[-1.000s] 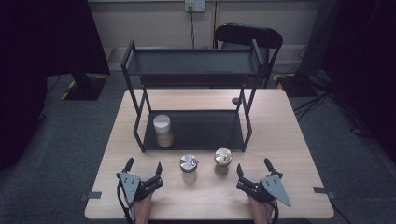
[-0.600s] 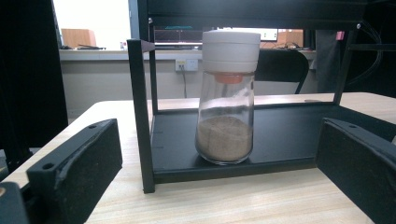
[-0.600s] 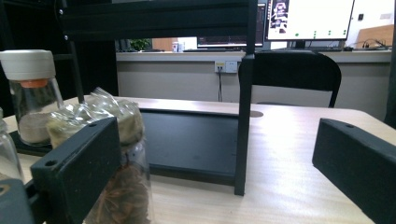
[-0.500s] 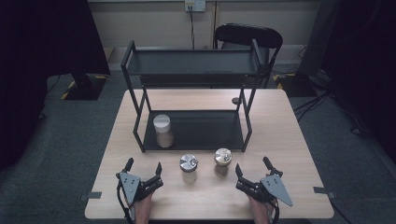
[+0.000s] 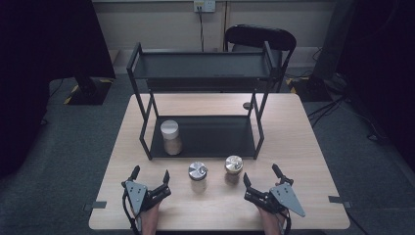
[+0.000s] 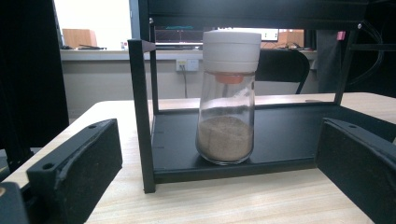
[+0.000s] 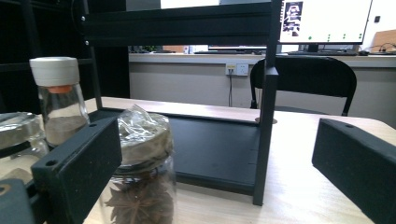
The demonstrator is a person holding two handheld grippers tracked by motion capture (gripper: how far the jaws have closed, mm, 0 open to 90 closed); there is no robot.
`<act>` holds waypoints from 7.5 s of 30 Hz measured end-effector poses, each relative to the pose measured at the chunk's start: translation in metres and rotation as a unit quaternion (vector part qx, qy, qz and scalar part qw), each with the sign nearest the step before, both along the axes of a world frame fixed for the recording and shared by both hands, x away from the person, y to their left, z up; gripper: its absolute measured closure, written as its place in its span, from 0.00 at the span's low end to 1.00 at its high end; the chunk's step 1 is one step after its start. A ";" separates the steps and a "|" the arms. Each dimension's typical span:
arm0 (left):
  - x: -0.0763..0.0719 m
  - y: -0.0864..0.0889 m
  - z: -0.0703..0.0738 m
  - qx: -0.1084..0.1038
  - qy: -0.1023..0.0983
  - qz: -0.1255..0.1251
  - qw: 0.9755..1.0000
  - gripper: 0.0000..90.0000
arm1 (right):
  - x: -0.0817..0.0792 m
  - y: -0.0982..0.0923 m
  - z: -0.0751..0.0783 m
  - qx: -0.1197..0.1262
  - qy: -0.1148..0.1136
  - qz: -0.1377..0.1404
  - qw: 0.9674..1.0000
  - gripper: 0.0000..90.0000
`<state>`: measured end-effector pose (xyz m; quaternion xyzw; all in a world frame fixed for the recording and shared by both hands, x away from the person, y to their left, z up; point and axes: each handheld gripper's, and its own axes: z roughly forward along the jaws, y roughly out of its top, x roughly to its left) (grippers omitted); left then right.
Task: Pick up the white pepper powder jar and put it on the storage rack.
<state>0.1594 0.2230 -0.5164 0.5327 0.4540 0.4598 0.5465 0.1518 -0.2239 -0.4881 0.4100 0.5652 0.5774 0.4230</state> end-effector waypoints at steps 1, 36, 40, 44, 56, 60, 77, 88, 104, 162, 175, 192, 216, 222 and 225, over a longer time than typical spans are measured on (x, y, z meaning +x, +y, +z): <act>0.000 0.000 0.000 0.000 0.000 0.000 1.000 0.00 | 0.000 0.001 0.001 0.000 0.000 0.000 1.000 0.01; 0.000 0.000 0.000 0.000 0.000 0.001 1.000 0.00 | -0.006 0.039 0.030 -0.010 -0.020 0.071 0.997 0.01; 0.000 0.000 0.000 -0.001 0.000 0.001 1.000 0.00 | -0.006 0.045 0.031 -0.009 -0.020 0.077 0.997 0.01; 0.000 0.000 0.000 -0.001 0.000 0.001 1.000 0.00 | -0.007 0.049 0.033 -0.004 -0.018 0.087 0.996 0.02; 0.000 -0.001 0.000 -0.001 0.000 0.002 1.000 0.00 | -0.001 0.061 0.038 0.002 -0.014 0.122 0.992 0.03; 0.000 -0.001 0.000 -0.001 0.000 0.002 1.000 0.00 | 0.000 0.064 0.036 0.003 -0.008 0.131 0.991 0.03; 0.000 -0.001 0.000 -0.001 0.000 0.002 1.000 0.00 | 0.002 0.079 0.027 0.000 0.006 0.141 0.990 0.04; 0.000 -0.001 0.000 -0.001 0.000 0.002 1.000 0.00 | 0.008 0.086 0.025 -0.017 0.012 0.146 0.989 0.06; 0.000 0.000 0.000 -0.001 0.001 0.002 1.000 0.00 | 0.022 0.099 0.025 -0.041 0.032 0.152 0.987 0.09; 0.000 0.001 0.000 0.000 0.000 -0.003 1.000 0.01 | 0.053 0.112 0.021 -0.060 0.132 0.154 0.977 0.31; 0.000 0.001 0.000 0.000 0.000 -0.002 1.000 0.01 | 0.053 0.115 0.023 -0.065 0.140 0.150 0.977 0.34; 0.000 0.001 0.000 0.000 0.000 -0.003 1.000 0.01 | 0.053 0.115 0.023 -0.067 0.137 0.149 0.977 0.34; 0.000 0.001 0.000 0.000 0.000 -0.003 1.000 0.01 | 0.051 0.117 0.027 -0.071 0.139 0.143 0.977 0.34; 0.000 0.001 0.000 0.000 0.000 -0.003 1.000 0.01 | 0.050 0.117 0.028 -0.071 0.137 0.145 0.977 0.34; 0.000 0.001 0.000 -0.001 0.000 -0.003 1.000 0.01 | 0.050 0.117 0.029 -0.071 0.138 0.146 0.977 0.34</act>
